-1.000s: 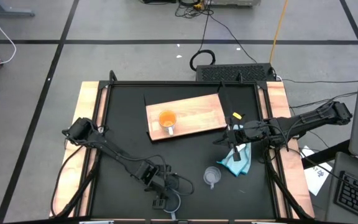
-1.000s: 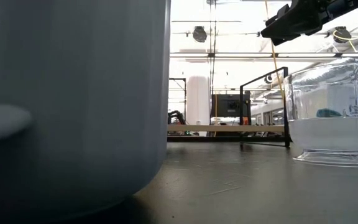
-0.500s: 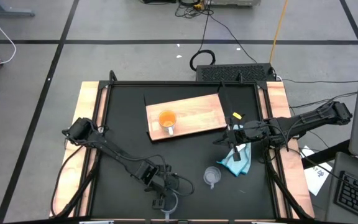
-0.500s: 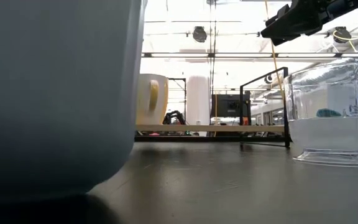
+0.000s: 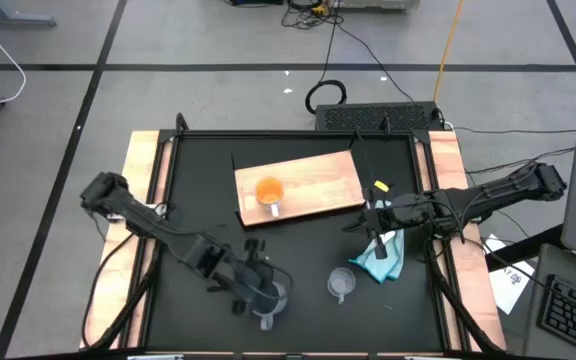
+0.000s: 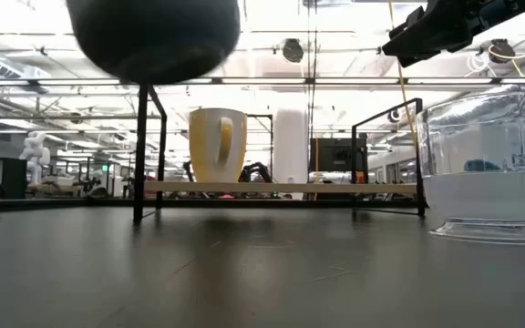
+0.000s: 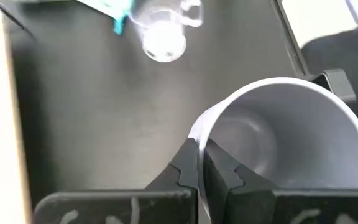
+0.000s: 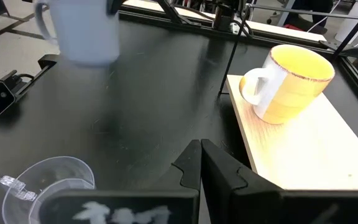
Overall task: Stack small to large cups/mugs on shelf
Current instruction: Put the light blue mug on the shelf
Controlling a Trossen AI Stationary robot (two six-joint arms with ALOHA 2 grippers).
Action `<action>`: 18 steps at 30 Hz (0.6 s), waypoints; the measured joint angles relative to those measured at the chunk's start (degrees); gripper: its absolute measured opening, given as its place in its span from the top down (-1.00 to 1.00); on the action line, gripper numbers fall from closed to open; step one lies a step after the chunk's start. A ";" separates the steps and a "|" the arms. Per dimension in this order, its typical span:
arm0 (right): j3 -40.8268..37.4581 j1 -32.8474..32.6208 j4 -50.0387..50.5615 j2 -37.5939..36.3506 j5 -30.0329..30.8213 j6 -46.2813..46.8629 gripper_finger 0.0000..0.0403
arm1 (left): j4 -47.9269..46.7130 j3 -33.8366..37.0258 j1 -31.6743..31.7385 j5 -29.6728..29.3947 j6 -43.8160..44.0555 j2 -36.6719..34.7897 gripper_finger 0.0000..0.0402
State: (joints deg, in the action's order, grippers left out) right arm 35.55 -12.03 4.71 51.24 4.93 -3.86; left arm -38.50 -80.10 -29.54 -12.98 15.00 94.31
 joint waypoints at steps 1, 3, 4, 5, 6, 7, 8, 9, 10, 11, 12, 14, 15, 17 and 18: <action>0.00 0.00 -0.05 -0.02 -0.02 0.00 1.00 | -0.35 0.56 0.00 -0.69 -0.69 -1.34 0.98; 0.00 -0.01 -0.23 -0.01 -0.01 0.00 1.00 | -0.62 1.87 0.17 -2.22 -1.57 -3.87 0.98; 0.00 -0.02 -0.17 0.00 -0.02 0.00 1.00 | -0.40 2.80 0.23 -2.65 -1.93 -5.23 0.98; 0.00 0.00 -0.21 0.00 -0.02 0.00 1.00 | -0.37 3.96 0.37 -3.06 -2.23 -6.78 0.98; 0.00 -0.01 -0.24 -0.02 -0.02 0.00 1.00 | -0.36 5.22 0.54 -3.72 -2.42 -8.35 0.98; 0.00 -0.02 -0.22 0.00 -0.02 0.00 1.00 | 0.13 6.62 0.87 -4.03 -2.47 -9.82 0.98; 0.00 0.00 -0.20 0.00 -0.02 0.00 1.00 | 1.17 8.18 1.34 -4.08 -2.45 -11.34 0.98; 0.00 0.00 -0.23 0.00 -0.02 0.00 1.00 | 2.33 10.01 1.76 -4.10 -2.47 -12.83 0.98; 0.00 0.00 -0.23 -0.01 -0.01 0.00 1.00 | 2.84 11.80 2.14 -4.12 -2.47 -14.18 0.98; 0.00 -0.02 -0.22 -0.01 -0.02 0.00 1.00 | 3.45 13.68 2.73 -4.16 -2.51 -15.67 0.98; 0.00 0.00 -0.22 -0.02 -0.02 0.00 1.00 | 4.62 15.59 3.25 -4.15 -2.71 -17.10 0.98; 0.00 -0.02 -0.30 0.00 -0.02 0.00 1.00 | 7.62 19.48 4.32 -3.48 -2.76 -20.04 0.98; 0.00 0.00 -0.46 -0.02 -0.02 0.00 1.00 | 9.50 21.52 4.76 -2.90 -2.75 -21.45 0.98; 0.00 -0.02 -0.57 0.00 -0.02 0.00 1.00 | 14.31 25.39 5.40 -1.63 -3.64 -23.86 0.98; 0.00 0.00 -0.65 0.00 -0.02 0.00 1.00 | 16.72 27.31 5.59 -1.26 -4.04 -24.97 0.98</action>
State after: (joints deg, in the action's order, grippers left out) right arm 35.55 -12.03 4.06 51.24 4.91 -3.86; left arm -21.78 -52.79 -23.95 -14.24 10.96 69.34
